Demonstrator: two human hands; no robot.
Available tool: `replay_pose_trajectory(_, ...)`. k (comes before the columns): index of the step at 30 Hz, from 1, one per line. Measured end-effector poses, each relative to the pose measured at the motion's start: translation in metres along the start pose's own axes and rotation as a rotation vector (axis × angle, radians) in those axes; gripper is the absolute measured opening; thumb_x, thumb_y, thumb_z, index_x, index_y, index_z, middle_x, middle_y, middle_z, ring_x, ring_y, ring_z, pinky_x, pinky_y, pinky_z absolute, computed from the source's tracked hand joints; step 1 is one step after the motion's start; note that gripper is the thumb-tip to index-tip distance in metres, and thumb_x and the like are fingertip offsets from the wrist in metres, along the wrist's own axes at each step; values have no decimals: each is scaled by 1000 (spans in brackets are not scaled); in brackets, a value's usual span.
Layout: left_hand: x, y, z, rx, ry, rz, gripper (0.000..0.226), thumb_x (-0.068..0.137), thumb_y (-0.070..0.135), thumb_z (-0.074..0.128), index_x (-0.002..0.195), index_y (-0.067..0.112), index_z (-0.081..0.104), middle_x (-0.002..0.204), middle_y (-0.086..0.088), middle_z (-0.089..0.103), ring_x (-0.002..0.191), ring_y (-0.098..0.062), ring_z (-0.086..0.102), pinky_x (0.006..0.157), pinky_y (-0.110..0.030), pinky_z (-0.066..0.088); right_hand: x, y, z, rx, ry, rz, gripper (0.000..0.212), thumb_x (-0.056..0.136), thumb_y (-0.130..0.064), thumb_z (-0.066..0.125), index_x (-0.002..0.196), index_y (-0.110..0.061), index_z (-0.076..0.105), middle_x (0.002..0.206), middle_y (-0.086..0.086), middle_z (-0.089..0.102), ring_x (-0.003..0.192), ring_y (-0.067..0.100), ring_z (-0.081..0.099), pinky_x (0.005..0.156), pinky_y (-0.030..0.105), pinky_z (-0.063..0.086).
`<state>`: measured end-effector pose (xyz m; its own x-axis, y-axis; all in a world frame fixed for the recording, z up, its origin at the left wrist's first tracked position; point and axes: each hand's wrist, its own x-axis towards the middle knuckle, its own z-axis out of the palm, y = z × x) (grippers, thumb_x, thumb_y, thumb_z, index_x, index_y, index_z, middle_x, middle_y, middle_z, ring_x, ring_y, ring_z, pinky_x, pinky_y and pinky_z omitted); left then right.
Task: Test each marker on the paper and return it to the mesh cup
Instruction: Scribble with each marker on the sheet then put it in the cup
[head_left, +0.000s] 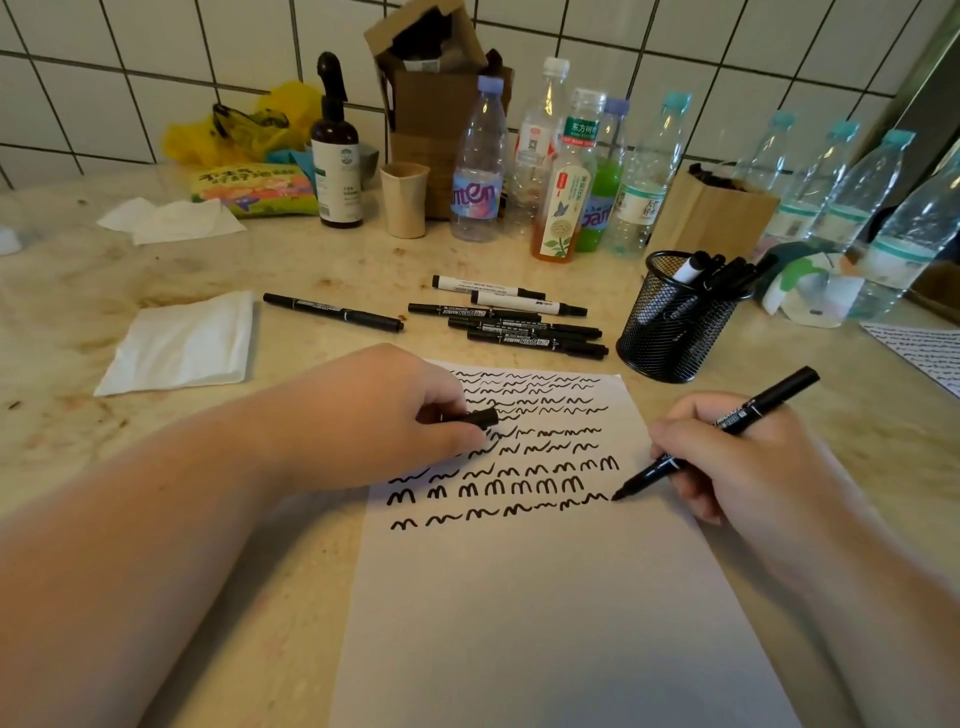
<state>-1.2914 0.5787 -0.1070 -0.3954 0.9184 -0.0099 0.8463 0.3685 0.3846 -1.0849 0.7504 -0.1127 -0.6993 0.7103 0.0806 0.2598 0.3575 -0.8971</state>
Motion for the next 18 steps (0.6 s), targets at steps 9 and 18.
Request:
replay_pose_trajectory(9,0,-2,0,4,4,1,29,84,64,54,83,38,67,70,12,65,65,-6,57,57,-23,43,2,4,-3,-45,26,-23,25,87,-14,63,62,-8,63,45,2,50,47,19,42,53,29,31)
replay_pose_trajectory(18,-2,-1,0,43,7,12,30,86,63,52,90,38,68,73,11,64,69,-6,58,60,-24,47,3,6,-8,-3,106,-50,25,86,-11,62,63,-3,59,46,4,42,50,21,34,52,30,25)
